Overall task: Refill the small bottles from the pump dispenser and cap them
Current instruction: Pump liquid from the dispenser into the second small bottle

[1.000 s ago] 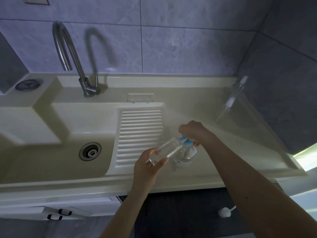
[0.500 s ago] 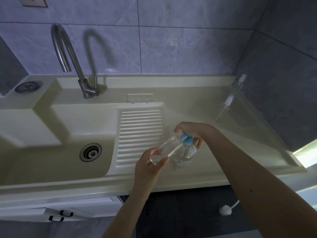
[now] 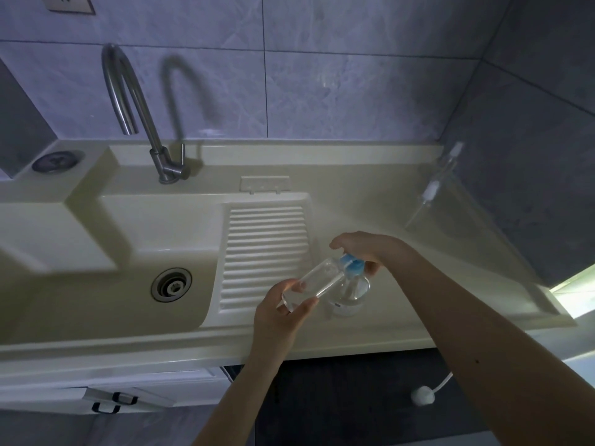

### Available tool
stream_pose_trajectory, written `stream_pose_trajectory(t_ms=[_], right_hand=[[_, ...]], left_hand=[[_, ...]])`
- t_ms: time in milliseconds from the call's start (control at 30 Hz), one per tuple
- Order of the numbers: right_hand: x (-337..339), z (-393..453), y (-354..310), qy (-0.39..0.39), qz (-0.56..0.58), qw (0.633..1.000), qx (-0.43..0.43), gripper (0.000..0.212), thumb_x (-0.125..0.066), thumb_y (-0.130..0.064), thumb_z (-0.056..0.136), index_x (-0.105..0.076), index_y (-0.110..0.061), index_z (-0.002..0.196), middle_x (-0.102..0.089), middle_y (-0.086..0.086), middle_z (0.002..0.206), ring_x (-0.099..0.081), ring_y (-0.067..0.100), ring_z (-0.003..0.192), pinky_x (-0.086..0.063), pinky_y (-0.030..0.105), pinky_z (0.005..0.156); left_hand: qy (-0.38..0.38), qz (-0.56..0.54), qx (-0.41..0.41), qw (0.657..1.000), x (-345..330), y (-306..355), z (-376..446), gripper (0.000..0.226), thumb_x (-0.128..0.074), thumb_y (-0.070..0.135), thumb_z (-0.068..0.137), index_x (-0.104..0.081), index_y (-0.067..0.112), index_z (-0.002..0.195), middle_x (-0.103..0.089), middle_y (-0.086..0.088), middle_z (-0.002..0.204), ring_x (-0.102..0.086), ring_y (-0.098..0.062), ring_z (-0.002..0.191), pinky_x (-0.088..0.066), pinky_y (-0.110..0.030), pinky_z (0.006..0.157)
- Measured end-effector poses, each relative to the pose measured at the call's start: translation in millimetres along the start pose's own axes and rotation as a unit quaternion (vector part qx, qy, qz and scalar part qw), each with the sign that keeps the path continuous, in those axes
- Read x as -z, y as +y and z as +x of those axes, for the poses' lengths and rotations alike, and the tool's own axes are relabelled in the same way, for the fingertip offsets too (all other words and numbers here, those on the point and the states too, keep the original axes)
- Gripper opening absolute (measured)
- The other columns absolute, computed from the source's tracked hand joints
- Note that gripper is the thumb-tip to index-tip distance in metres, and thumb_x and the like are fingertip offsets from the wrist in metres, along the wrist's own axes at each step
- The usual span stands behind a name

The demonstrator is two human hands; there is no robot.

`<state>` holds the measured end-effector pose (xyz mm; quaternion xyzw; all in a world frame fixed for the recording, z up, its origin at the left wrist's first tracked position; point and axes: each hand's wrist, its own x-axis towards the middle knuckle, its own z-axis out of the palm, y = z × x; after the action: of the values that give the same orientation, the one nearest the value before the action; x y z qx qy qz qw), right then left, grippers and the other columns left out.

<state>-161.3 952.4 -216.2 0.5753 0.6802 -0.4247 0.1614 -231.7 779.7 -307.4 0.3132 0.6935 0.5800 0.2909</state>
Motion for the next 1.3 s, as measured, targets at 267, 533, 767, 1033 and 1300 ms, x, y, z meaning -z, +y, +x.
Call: stream_pose_trajectory(t_ms=[267,533,767,1033,1300], right_hand=[[0,-5,-2,-0.027,-0.005,0.999,-0.016,0.05,-0.042,-0.04,0.095,-0.05,-0.001,0.127,-0.045,0.026,0.141,-0.05,0.045,0.123,-0.044,0.044,0.09],[-8,0,5,0.092,-0.054,0.994,0.036,0.022,-0.038,-0.019,0.084,-0.051,-0.005,0.073,-0.053,0.015,0.075,-0.056,0.03,0.057,-0.05,0.031,0.06],[-7,5,4,0.059,-0.058,0.996,0.033,0.022,-0.04,-0.024,0.086,-0.053,-0.006,0.083,-0.059,0.019,0.096,-0.063,0.037,0.076,-0.056,0.039,0.074],[-2,1,1,-0.064,-0.019,0.997,-0.025,0.058,-0.045,-0.046,0.093,-0.043,-0.009,0.138,-0.042,0.019,0.141,-0.047,0.045,0.124,-0.04,0.054,0.105],[-9,1,4,0.043,-0.047,0.997,0.039,0.023,-0.04,-0.02,0.085,-0.056,-0.003,0.087,-0.06,0.019,0.094,-0.064,0.04,0.083,-0.055,0.04,0.072]], left_hand=[[0.004,-0.019,-0.001,1.0,0,-3,-1,0.024,-0.076,0.014,0.077,-0.065,0.018,0.098,-0.069,0.004,0.096,-0.067,-0.005,0.075,-0.047,-0.009,0.061],[0.012,-0.012,0.016,1.0,-2,-4,-5,0.025,-0.075,0.014,0.078,-0.065,0.016,0.1,-0.068,0.004,0.096,-0.065,0.0,0.075,-0.046,-0.008,0.06],[0.014,0.001,0.016,1.0,-3,-4,-7,0.025,-0.075,0.017,0.078,-0.065,0.019,0.101,-0.067,0.009,0.097,-0.062,-0.012,0.068,-0.044,-0.009,0.057],[0.001,-0.001,0.017,1.0,2,0,-7,0.021,-0.075,0.017,0.079,-0.065,0.023,0.097,-0.069,0.008,0.097,-0.066,-0.008,0.074,-0.049,-0.013,0.06],[0.009,0.0,0.021,1.0,3,-4,-6,0.024,-0.075,0.017,0.078,-0.066,0.024,0.099,-0.069,0.01,0.097,-0.067,-0.009,0.074,-0.05,-0.014,0.063]])
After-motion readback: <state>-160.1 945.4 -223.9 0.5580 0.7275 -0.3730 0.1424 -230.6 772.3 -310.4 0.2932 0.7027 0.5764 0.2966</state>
